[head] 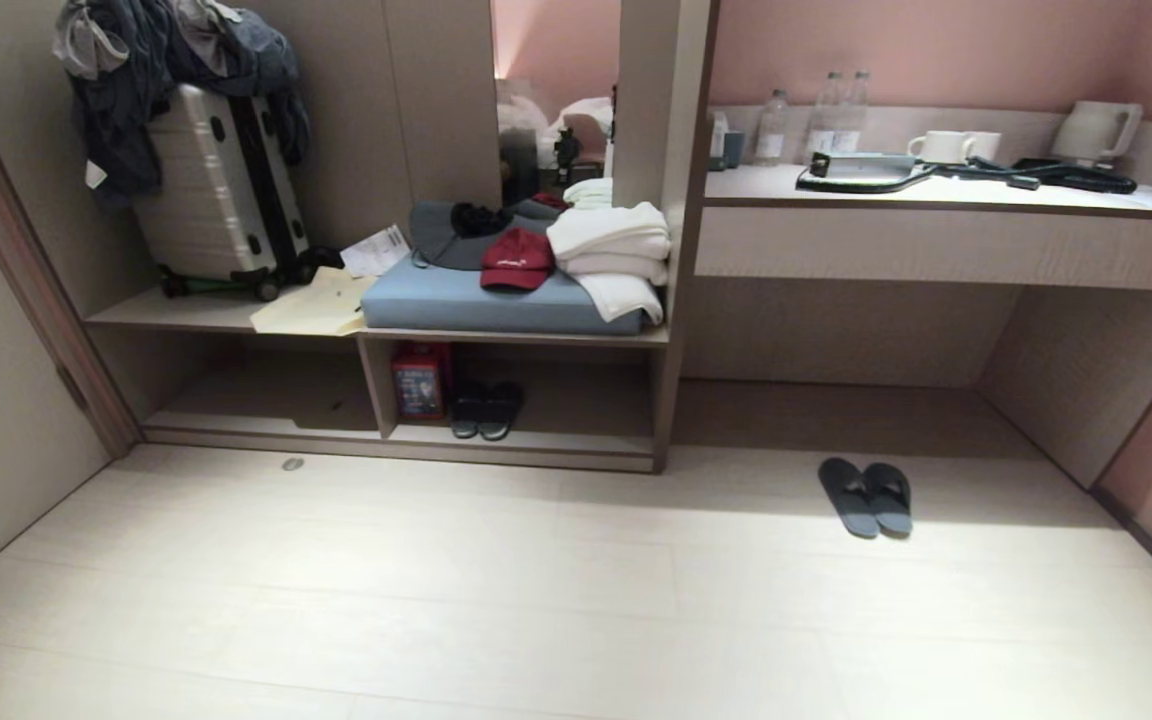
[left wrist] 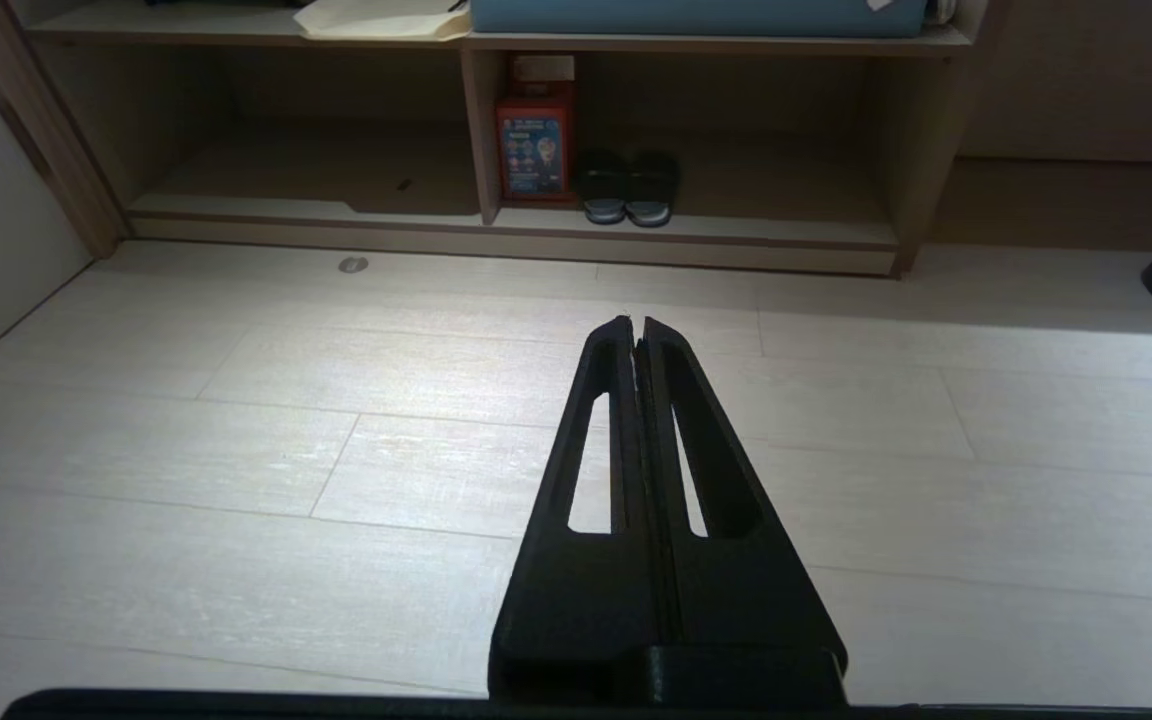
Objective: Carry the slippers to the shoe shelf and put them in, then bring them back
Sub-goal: Pick up the slippers on the floor
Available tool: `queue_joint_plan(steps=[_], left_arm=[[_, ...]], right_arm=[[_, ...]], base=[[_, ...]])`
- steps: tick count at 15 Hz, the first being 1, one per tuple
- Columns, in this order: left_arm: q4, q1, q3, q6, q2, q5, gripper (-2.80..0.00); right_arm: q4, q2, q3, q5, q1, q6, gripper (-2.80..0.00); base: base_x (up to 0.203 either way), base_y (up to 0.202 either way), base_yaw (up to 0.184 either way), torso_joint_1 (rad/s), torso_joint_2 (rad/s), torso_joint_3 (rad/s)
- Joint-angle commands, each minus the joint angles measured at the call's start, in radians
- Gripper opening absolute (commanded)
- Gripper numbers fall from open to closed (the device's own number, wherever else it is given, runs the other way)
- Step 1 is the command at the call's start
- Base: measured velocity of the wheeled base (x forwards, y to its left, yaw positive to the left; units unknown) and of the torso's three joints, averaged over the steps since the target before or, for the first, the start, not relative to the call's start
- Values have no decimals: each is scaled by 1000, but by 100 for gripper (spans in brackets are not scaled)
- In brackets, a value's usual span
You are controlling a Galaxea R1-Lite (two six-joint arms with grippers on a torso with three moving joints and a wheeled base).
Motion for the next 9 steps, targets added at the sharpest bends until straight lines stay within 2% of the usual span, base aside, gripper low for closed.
queue_joint_plan(steps=[1,9], left_arm=[[-2,0,0,0,2,0,-280],[-2,0,0,2,2,0,-280]], right_arm=[[0,0,0,0,0,0,-280],[0,1,0,1,0,2,-280]], base=[[196,0,2,2,2,0],[196,0,-1,5,0,3]])
